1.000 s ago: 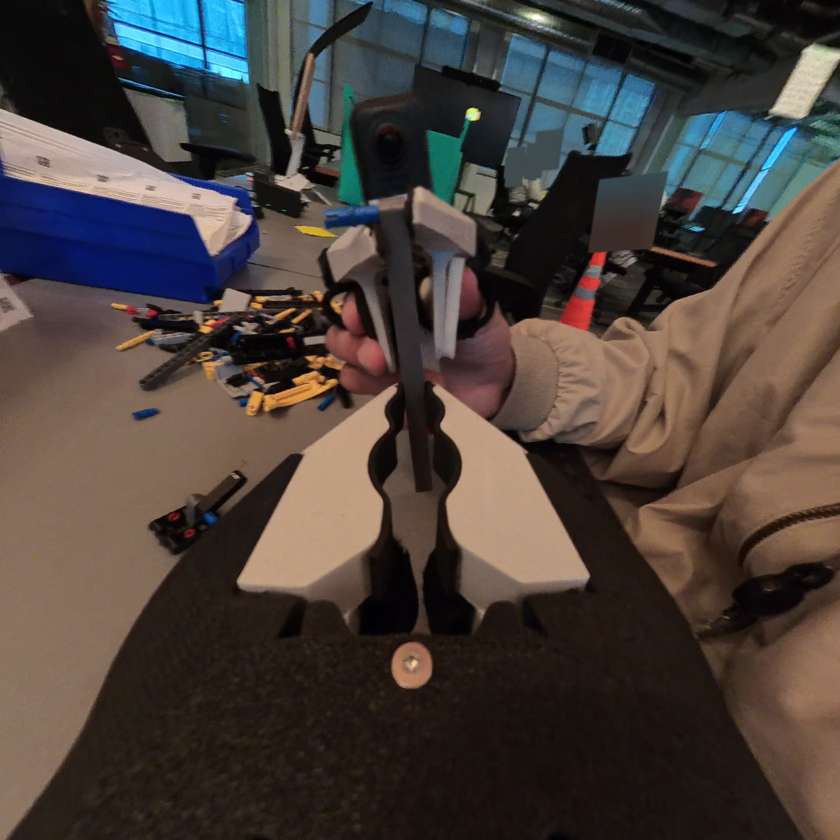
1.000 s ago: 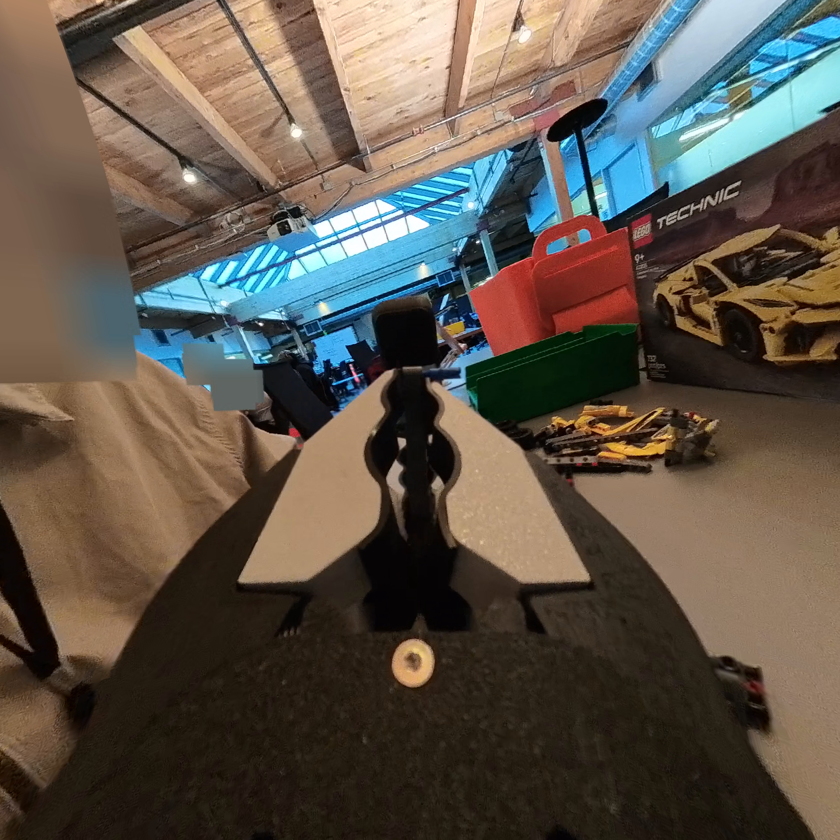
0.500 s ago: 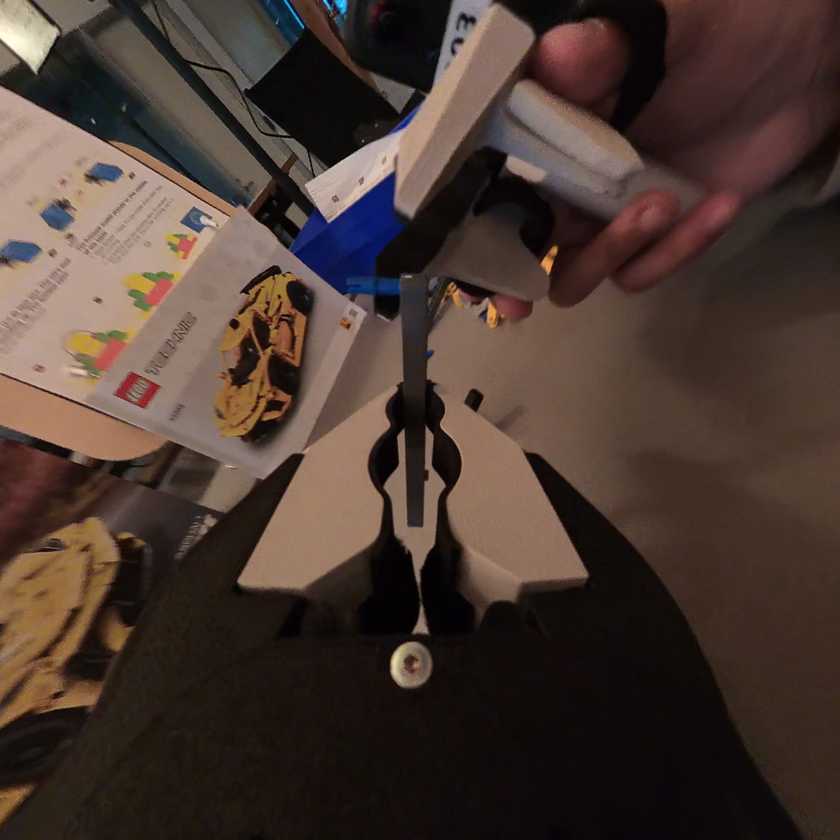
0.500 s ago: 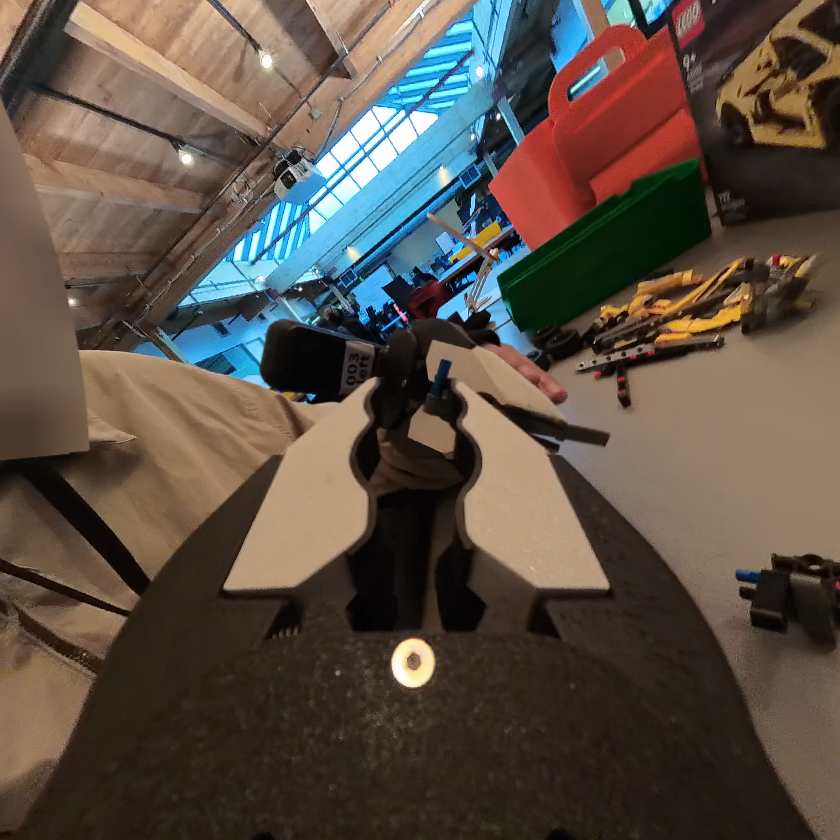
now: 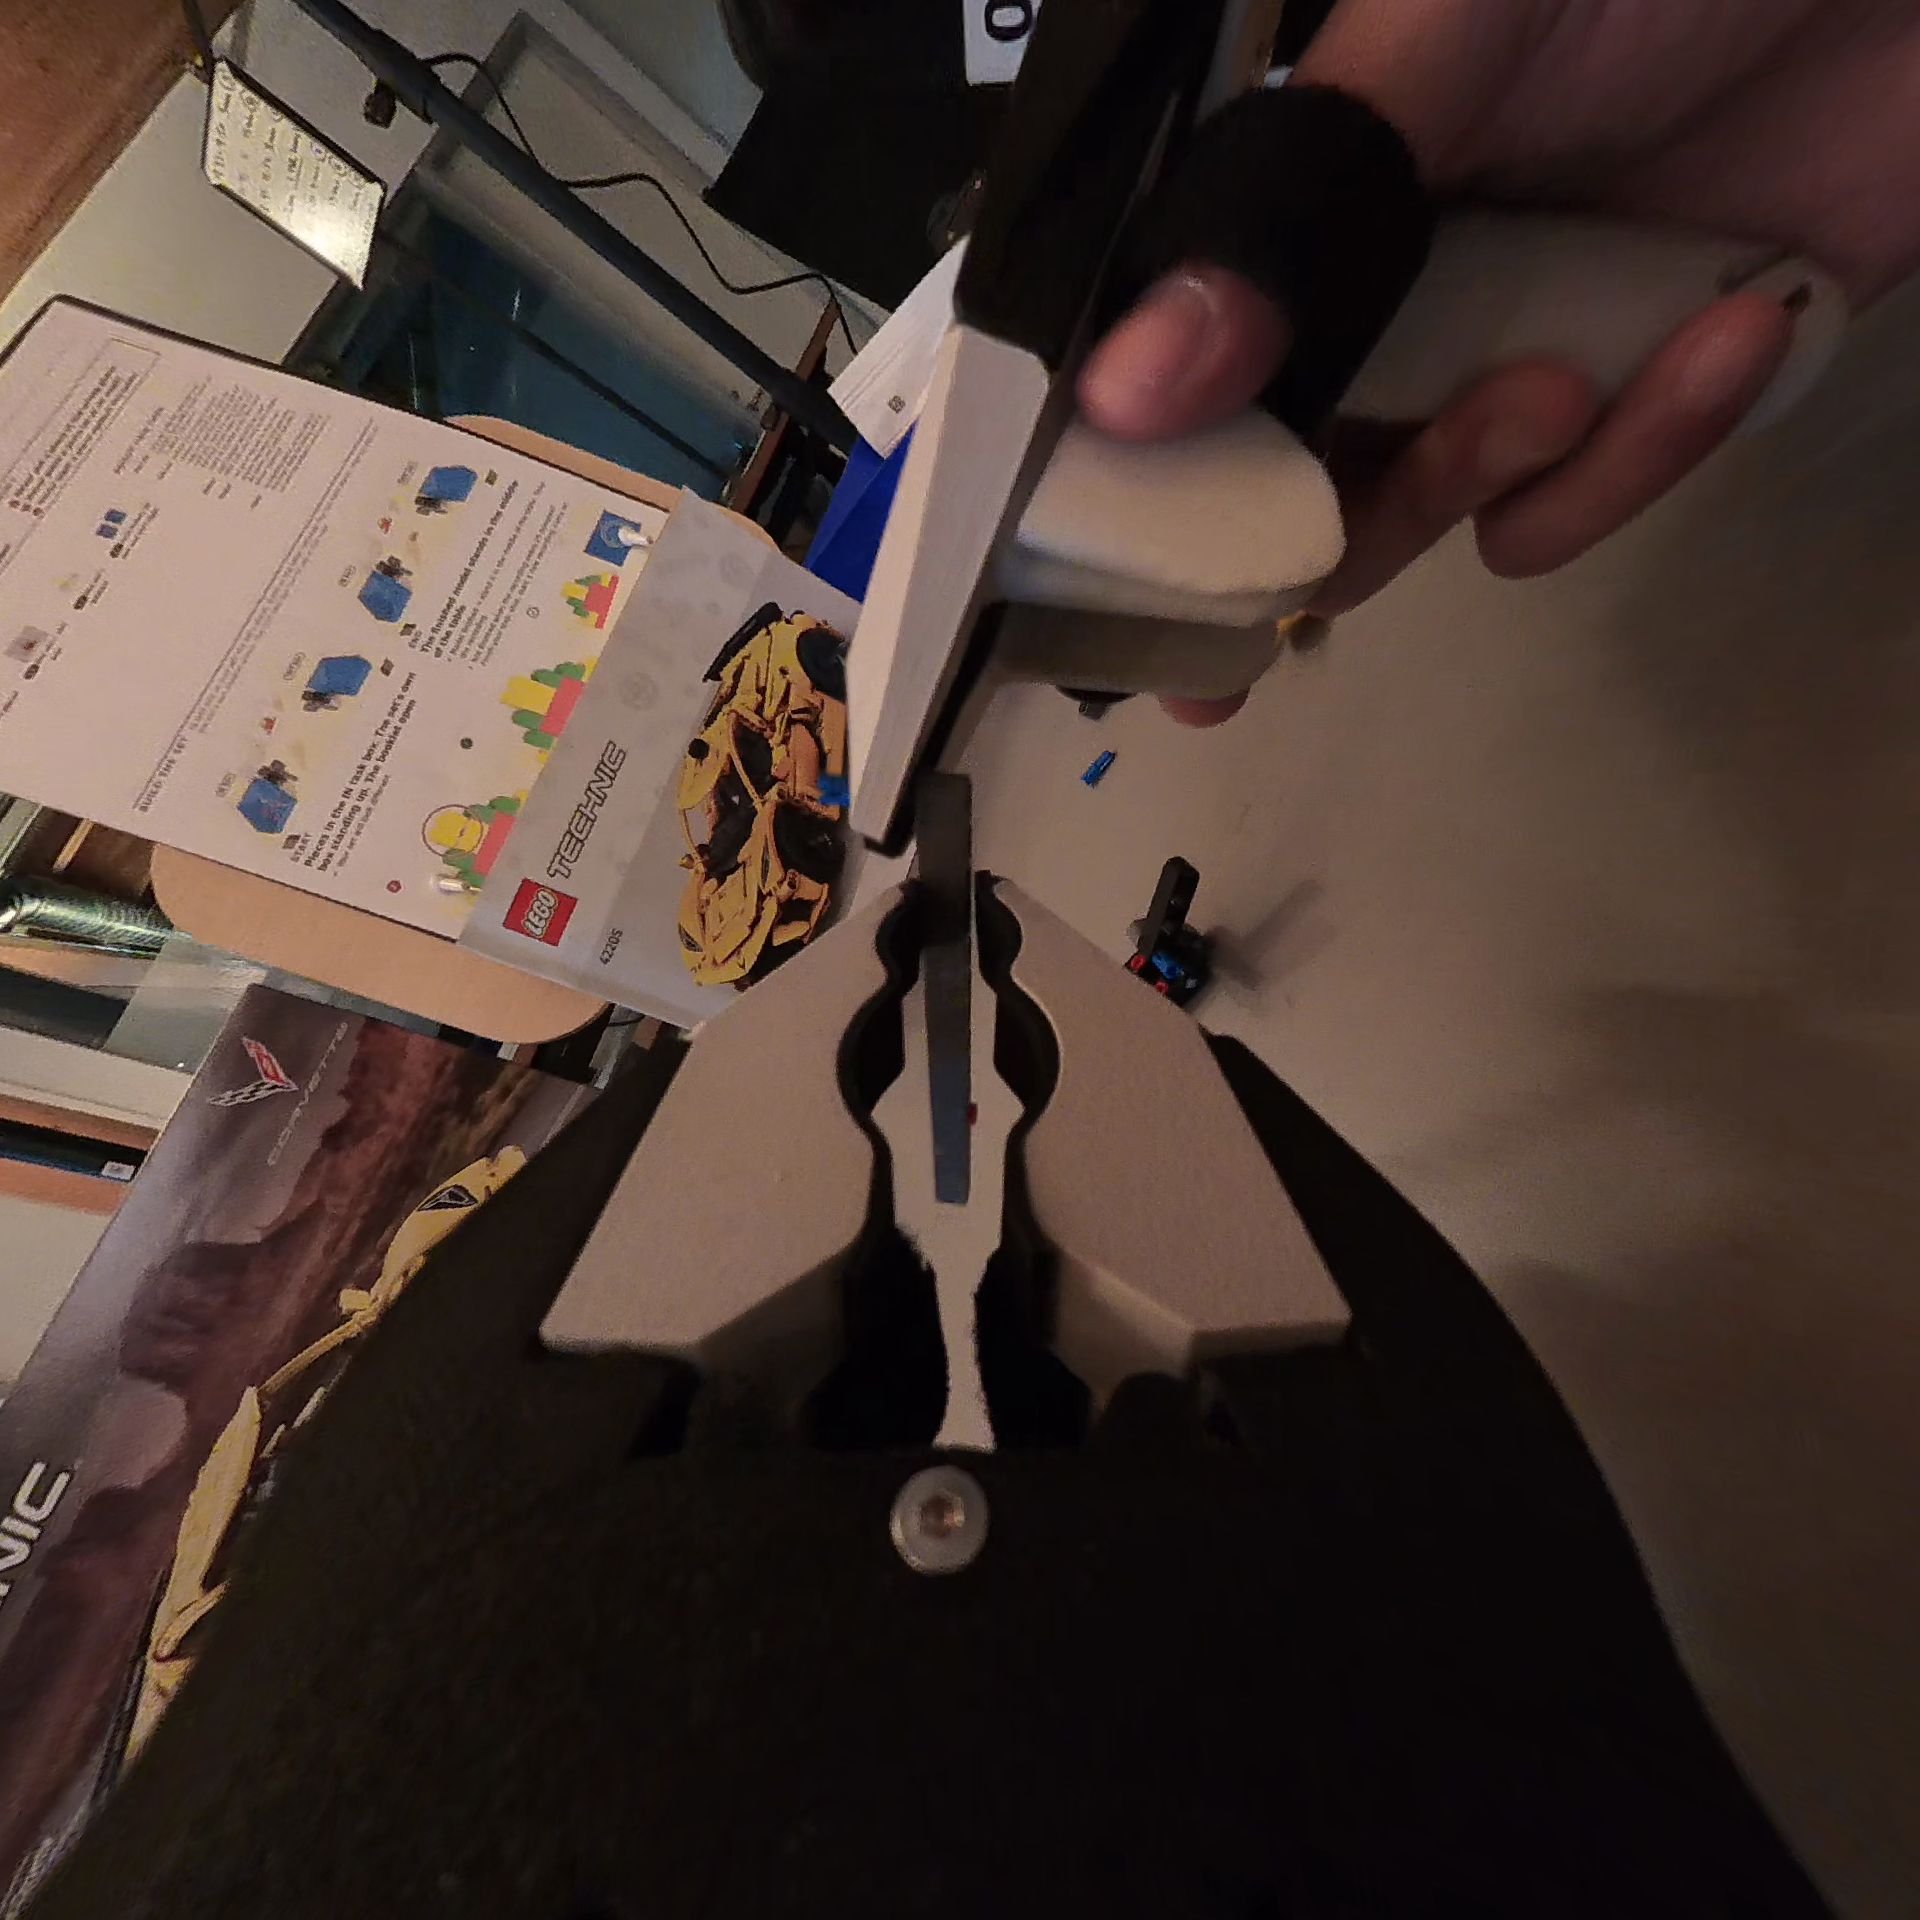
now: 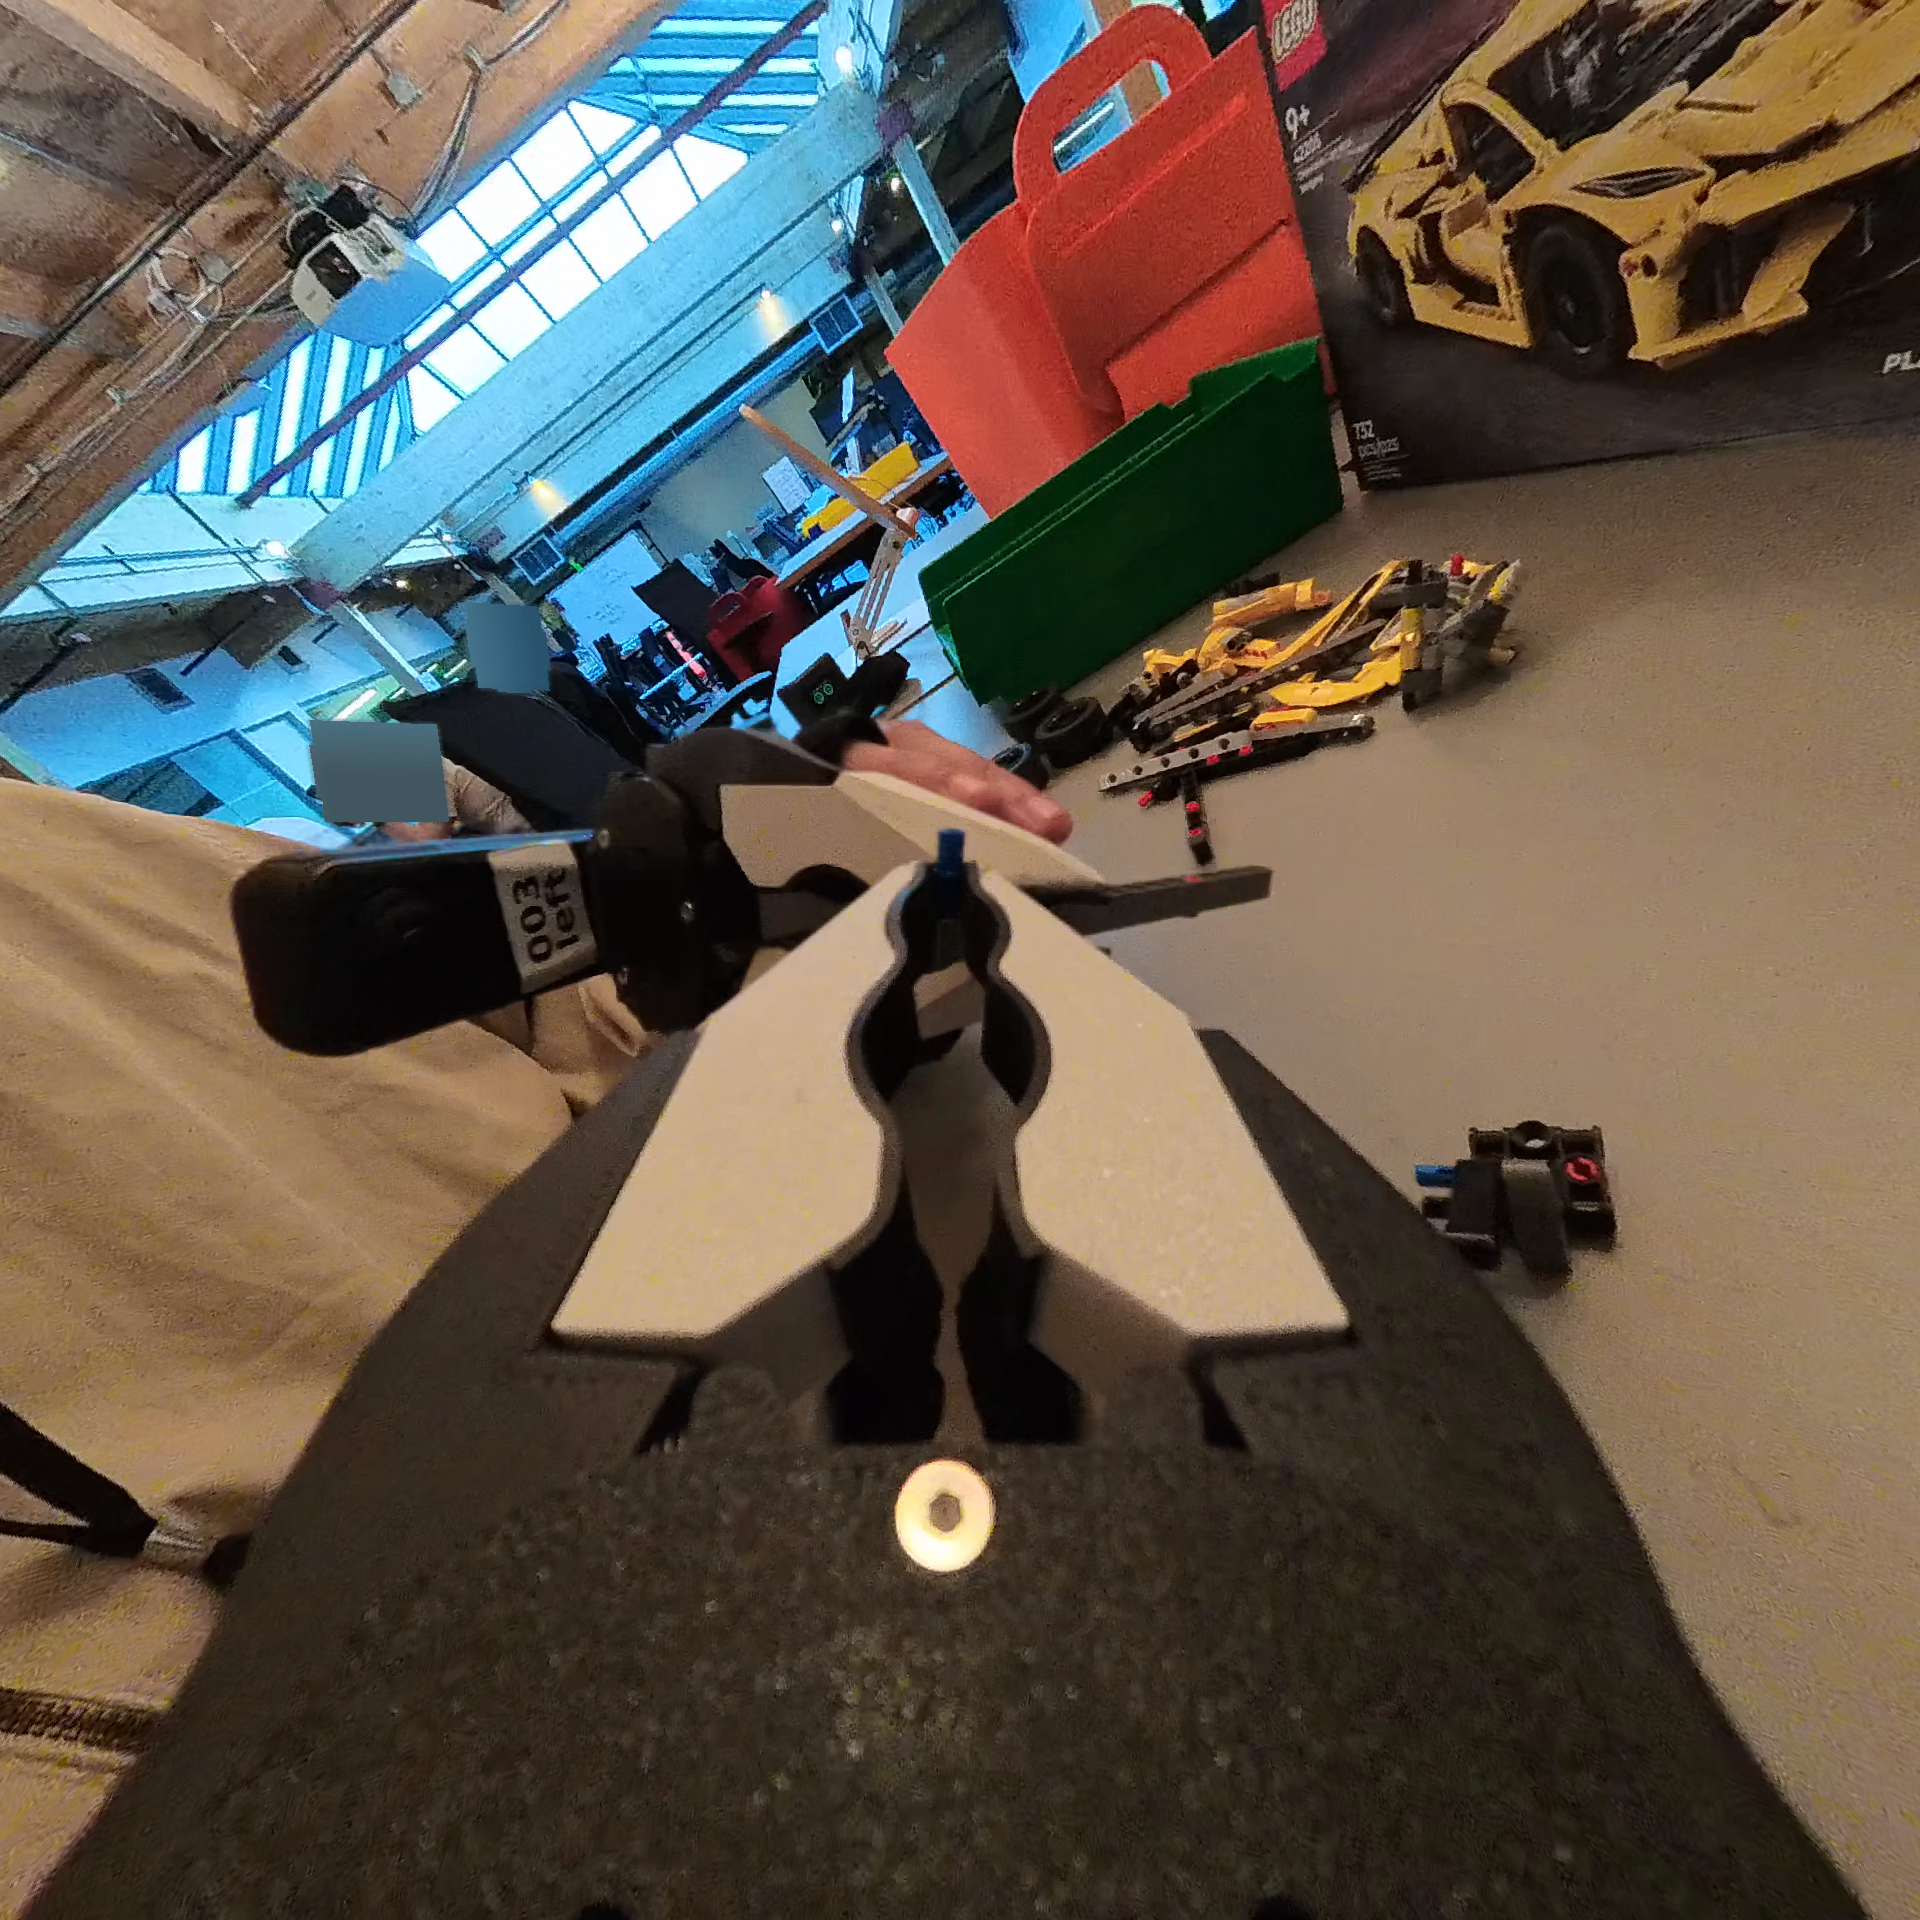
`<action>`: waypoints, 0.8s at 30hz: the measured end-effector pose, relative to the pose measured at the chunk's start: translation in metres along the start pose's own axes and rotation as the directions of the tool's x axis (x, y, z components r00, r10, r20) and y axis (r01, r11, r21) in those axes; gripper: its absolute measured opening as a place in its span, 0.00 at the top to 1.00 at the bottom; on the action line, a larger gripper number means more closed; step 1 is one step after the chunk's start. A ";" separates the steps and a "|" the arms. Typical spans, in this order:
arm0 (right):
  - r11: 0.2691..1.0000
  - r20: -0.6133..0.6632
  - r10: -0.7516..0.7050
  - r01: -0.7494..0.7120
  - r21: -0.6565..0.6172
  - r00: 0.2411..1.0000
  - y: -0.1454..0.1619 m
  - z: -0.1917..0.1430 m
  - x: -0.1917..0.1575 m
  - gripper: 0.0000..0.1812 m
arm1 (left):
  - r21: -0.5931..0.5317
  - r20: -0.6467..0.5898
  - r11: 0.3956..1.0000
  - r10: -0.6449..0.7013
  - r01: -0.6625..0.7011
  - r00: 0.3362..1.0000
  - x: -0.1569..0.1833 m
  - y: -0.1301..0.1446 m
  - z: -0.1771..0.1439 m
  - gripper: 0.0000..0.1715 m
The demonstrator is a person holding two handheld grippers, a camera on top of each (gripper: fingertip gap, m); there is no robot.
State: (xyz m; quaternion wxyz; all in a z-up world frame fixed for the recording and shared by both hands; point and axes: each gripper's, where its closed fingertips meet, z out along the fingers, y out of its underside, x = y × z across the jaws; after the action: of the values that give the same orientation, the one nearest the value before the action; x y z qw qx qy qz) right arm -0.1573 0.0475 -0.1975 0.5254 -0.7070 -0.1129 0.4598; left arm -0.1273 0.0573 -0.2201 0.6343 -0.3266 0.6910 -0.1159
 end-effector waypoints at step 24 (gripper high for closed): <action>0.944 -0.895 -0.216 -0.149 -0.293 0.389 -0.005 -0.277 0.171 0.85 | -0.660 0.115 0.669 -0.359 0.341 0.926 -0.097 0.202 -0.050 0.96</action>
State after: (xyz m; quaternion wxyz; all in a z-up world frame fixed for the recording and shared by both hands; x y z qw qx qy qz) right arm 0.1518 -0.0174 -0.2773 0.3840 -0.9160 0.1074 -0.0443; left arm -0.2377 0.2558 -0.2502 0.4317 -0.6569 0.6180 0.0162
